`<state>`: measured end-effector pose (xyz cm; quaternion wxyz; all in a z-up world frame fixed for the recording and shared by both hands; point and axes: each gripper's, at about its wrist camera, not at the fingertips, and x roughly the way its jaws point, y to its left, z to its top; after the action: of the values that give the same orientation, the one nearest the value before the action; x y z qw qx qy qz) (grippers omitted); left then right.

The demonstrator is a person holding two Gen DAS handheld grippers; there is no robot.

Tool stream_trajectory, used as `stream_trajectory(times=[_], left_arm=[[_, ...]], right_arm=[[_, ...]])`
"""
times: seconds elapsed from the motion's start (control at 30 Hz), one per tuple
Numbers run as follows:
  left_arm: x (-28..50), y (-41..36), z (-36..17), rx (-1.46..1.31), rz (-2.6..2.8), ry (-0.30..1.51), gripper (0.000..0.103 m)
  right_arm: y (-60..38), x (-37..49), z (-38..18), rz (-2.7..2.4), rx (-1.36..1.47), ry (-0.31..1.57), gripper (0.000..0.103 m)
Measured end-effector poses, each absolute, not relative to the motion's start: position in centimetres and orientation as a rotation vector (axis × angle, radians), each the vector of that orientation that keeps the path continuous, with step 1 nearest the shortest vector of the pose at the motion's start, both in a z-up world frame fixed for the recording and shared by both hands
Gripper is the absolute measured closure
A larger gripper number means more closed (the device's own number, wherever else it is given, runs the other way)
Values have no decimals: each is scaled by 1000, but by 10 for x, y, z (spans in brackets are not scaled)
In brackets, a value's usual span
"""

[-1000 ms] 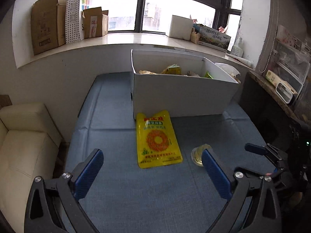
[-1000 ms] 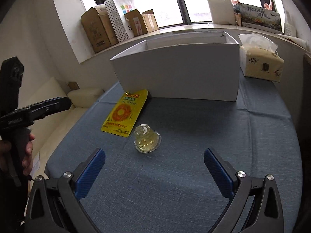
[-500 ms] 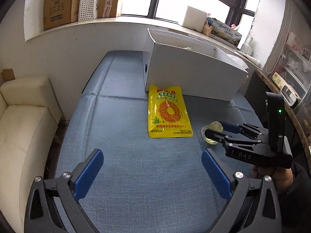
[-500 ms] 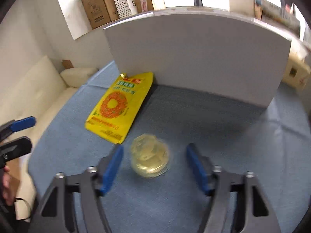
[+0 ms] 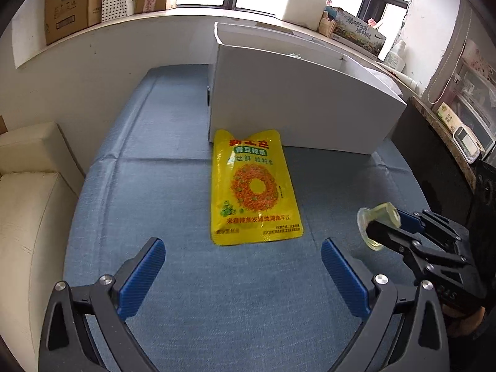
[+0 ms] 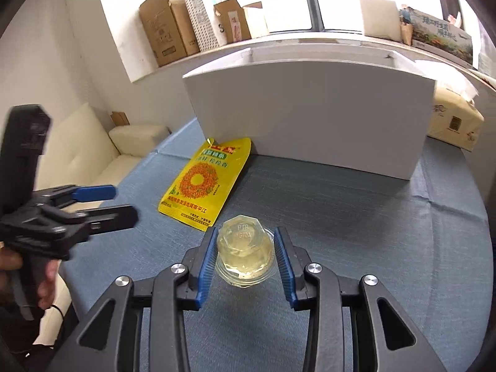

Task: Organize snacks
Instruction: 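Grasp the yellow bean-snack bag with the left tool while the right holds the jelly cup, then drop the yellow bag into the box with the left tool while the right drops the jelly cup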

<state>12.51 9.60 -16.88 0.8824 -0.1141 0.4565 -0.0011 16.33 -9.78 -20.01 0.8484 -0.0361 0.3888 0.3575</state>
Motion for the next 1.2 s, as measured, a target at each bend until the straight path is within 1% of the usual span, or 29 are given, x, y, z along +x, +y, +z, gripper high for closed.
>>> stream_trajectory(times=[0.17, 0.3, 0.5, 0.57, 0.6, 0.63, 0.67, 0.7, 0.73, 0.8, 0.9, 1.2], left_arm=[[167, 81, -174, -226, -8, 987, 0], [201, 71, -190, -172, 89, 1061, 0], [234, 69, -208, -162, 162, 1107, 1], [238, 65, -208, -134, 162, 1084, 3], [238, 63, -207, -114, 167, 1067, 9], [237, 62, -206, -107, 158, 1050, 18], [235, 61, -204, -110, 147, 1044, 22], [233, 62, -202, -106, 153, 1047, 36], [229, 62, -200, -110, 145, 1047, 55], [221, 62, -194, -150, 91, 1029, 58], [205, 58, -183, -134, 70, 992, 62], [163, 50, -124, -137, -26, 874, 63]], right_arm=[[-123, 155, -188, 714, -14, 798, 63], [-142, 149, -185, 677, 22, 803, 63], [-164, 147, -189, 659, 81, 811, 63], [-169, 148, -190, 654, 89, 810, 63], [-170, 148, -191, 654, 92, 810, 63], [-171, 149, -192, 655, 98, 811, 63], [-172, 149, -192, 655, 102, 809, 63], [-173, 149, -192, 657, 103, 808, 63], [-173, 148, -192, 657, 105, 806, 63], [-174, 148, -194, 661, 113, 805, 63], [-175, 149, -196, 662, 126, 812, 63], [-172, 145, -188, 670, 117, 790, 63]])
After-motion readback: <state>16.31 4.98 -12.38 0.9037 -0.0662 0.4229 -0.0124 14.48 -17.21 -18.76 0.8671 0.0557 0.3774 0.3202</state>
